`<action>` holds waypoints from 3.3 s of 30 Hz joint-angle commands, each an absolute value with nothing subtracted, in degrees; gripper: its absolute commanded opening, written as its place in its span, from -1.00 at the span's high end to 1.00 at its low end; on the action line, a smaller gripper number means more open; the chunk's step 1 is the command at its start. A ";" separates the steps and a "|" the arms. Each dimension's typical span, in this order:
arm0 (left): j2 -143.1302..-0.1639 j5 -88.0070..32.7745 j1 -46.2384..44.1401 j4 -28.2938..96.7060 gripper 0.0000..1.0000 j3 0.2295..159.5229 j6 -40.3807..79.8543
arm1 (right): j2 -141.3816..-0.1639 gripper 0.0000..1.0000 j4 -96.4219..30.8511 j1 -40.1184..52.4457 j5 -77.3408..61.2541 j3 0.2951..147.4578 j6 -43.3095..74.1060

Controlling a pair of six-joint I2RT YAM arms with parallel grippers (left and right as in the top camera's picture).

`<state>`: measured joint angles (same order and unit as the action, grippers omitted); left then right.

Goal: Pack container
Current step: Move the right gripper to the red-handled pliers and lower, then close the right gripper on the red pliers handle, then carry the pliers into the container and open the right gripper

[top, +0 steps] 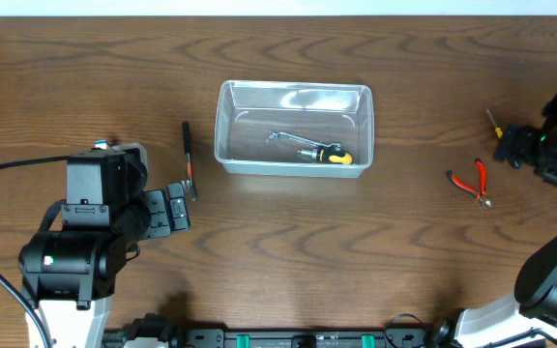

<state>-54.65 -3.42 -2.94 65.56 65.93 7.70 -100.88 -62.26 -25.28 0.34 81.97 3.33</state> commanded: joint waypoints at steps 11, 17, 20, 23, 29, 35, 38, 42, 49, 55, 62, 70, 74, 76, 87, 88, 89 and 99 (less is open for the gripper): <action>-54.68 -2.72 -2.90 65.71 -0.96 66.76 7.60 | -101.41 -0.98 -44.12 -23.09 -3.49 67.92 -2.42; -54.68 -2.74 -2.90 65.71 -0.96 66.76 7.60 | -104.75 -0.98 -41.36 -22.72 -3.44 67.37 -2.44; -54.68 -2.72 -2.90 65.78 -0.96 66.76 7.60 | -106.34 -0.98 -40.51 -22.72 -3.49 67.37 -2.44; -54.68 -2.72 -2.90 65.73 -0.96 66.76 7.60 | -108.01 -0.98 -39.90 -22.72 -3.49 67.37 -3.03; -54.68 -2.72 -2.90 65.71 -0.96 66.76 7.60 | -110.74 -0.98 -39.13 -22.68 -3.44 67.37 -3.44; -54.68 -2.72 -2.90 65.69 -0.96 66.76 7.60 | -111.61 -0.98 -38.30 -22.68 -3.46 67.37 -3.77; -54.68 -2.72 -2.90 65.69 -0.96 66.76 7.60 | -111.81 -0.97 -38.11 -22.68 -3.46 67.37 -3.79; -54.68 -2.72 -2.90 65.69 -0.96 66.76 7.60 | -112.01 -0.97 -38.57 -22.68 -3.46 67.37 -3.75; -54.68 -2.72 -2.90 65.69 -0.96 66.76 7.60 | -112.62 -0.73 -39.94 -22.68 -3.46 67.37 -3.73; -54.68 -2.72 -2.90 65.71 -0.96 66.76 7.60 | -112.62 -0.35 -40.38 -22.68 -3.46 67.37 -3.70; -54.68 -2.72 -2.90 65.71 -0.96 66.76 7.60 | -112.62 0.27 -40.71 -22.68 -3.46 67.37 -3.64; -54.68 -2.72 -2.90 65.71 -0.96 66.76 7.60 | -112.62 0.53 -40.71 -22.68 -3.46 67.37 -3.27; -54.68 -2.72 -2.90 65.71 -0.96 66.76 7.60 | -112.62 0.63 -40.71 -22.68 -3.46 67.37 -3.29; -54.68 -2.72 -2.90 65.71 -0.96 66.76 7.60 | -112.62 0.66 -40.69 -22.68 -3.46 67.37 -3.27; -54.68 -2.72 -2.90 65.67 -0.96 66.76 7.57 | -112.53 0.97 -40.56 -22.22 -3.57 67.51 -3.27; -54.68 -2.72 -2.90 65.67 -0.96 66.76 7.57 | -112.40 0.98 -40.77 -21.93 -3.88 67.68 -3.29; -54.68 -2.72 -2.90 65.67 -0.96 66.76 7.57 | -112.07 0.97 -41.28 -21.54 -4.47 68.03 -3.29; -54.68 -2.72 -2.90 65.69 -0.96 66.76 7.57 | -105.30 0.97 -52.51 -10.92 -9.43 85.27 -4.21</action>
